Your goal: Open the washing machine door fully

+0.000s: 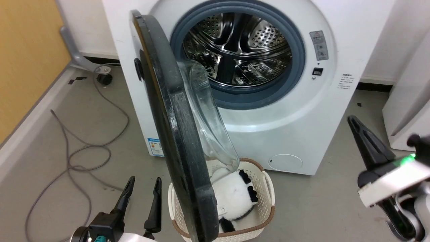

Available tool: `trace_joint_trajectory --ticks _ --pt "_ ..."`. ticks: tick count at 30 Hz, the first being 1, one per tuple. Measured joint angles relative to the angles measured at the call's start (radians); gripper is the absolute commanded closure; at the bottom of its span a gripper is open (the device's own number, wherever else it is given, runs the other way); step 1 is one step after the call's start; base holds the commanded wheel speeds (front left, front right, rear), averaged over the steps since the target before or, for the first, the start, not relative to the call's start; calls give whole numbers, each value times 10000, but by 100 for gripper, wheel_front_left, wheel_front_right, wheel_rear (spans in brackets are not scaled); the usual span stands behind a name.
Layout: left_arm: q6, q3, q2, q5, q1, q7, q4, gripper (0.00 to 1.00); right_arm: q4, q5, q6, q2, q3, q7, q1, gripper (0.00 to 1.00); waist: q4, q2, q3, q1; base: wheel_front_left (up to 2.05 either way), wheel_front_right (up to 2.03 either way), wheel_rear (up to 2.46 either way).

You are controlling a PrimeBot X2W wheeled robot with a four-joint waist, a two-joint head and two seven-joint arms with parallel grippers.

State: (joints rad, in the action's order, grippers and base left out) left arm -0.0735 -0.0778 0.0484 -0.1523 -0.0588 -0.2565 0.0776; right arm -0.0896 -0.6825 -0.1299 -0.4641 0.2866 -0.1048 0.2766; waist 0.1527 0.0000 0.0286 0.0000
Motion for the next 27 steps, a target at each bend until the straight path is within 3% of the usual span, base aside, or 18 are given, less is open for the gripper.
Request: trace_joint_trajectory --ticks 5,9,15,22,23,24,25,27 --pt "0 121 2 -2 -33 0 -50 0 -242 1743 -2 458 -976 -773 -937 100 -255 0 -1 0 0 0 0" --pt "0 201 2 -4 -76 0 -65 0 42 2813 0 1459 -2073 -918 -1793 100 -359 0 -1 0 0 0 0" --pt "-15 213 2 -4 -225 0 -67 0 665 3568 -2 3009 -2980 -907 -3005 100 -387 0 -17 0 0 0 0" --pt "-86 140 4 -4 -254 0 -40 0 648 4050 -2 3634 -3382 -1070 -3983 100 -370 0 -69 0 0 0 0" --pt "-88 117 2 -4 -260 0 -36 0 606 4088 -2 3707 -3425 -1099 -4064 87 -370 0 -71 0 0 0 0" --pt "-90 104 2 -4 -267 0 -36 0 560 4134 -2 3764 -3480 -1124 -4134 13 -373 0 -72 0 0 0 0" --pt "-90 92 2 -4 -284 0 -33 0 483 4153 0 3806 -3507 -1133 -4172 0 -378 0 -72 0 0 0 0" --pt "-94 86 2 -4 -301 0 -23 0 401 4165 0 3848 -3547 -1158 -4187 0 -384 0 -68 0 0 0 0"
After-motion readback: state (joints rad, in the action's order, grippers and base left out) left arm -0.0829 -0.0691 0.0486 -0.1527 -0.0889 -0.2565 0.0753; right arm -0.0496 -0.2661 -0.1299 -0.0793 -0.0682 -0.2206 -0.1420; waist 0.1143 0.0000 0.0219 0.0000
